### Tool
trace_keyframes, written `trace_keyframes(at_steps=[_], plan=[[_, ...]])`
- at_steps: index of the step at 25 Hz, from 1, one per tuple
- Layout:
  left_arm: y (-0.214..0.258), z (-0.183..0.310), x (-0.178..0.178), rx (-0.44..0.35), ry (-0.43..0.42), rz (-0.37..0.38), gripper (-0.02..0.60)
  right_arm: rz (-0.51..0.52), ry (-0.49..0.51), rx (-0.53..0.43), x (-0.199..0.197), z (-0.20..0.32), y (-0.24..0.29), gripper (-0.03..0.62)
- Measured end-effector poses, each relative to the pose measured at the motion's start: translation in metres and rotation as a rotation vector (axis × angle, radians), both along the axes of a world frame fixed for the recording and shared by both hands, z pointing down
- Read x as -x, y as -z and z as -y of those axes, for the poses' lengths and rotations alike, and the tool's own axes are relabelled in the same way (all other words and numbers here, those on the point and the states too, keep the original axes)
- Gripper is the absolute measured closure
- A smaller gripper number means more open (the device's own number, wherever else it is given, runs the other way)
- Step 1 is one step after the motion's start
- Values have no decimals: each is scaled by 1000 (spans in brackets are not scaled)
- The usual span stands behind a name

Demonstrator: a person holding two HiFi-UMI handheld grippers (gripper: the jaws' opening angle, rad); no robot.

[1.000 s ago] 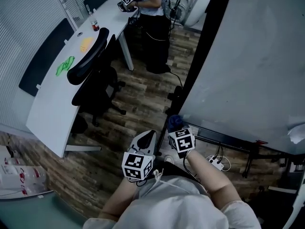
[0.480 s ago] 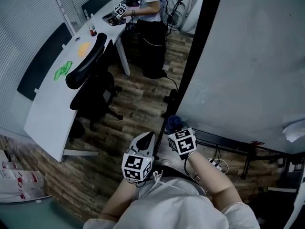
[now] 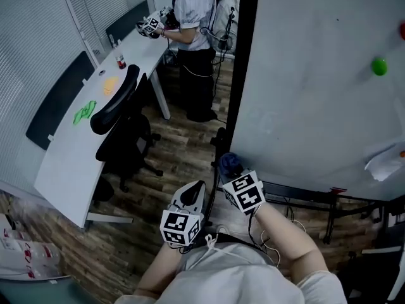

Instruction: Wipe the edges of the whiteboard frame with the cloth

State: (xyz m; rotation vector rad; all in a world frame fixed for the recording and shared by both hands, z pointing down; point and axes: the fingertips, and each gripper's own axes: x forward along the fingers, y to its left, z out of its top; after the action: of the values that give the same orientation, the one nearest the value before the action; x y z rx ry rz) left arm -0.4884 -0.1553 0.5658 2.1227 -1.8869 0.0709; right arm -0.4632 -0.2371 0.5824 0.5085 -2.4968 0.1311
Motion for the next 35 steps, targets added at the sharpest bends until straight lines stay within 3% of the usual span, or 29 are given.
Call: trace_keyframes(at_steps=[6, 35], plan=[[33, 5, -1, -92, -23, 9, 557, 23, 29, -104, 4, -4, 58, 517], [171, 22, -2, -304, -116, 133, 557, 151, -48, -514, 15, 5, 283, 517]])
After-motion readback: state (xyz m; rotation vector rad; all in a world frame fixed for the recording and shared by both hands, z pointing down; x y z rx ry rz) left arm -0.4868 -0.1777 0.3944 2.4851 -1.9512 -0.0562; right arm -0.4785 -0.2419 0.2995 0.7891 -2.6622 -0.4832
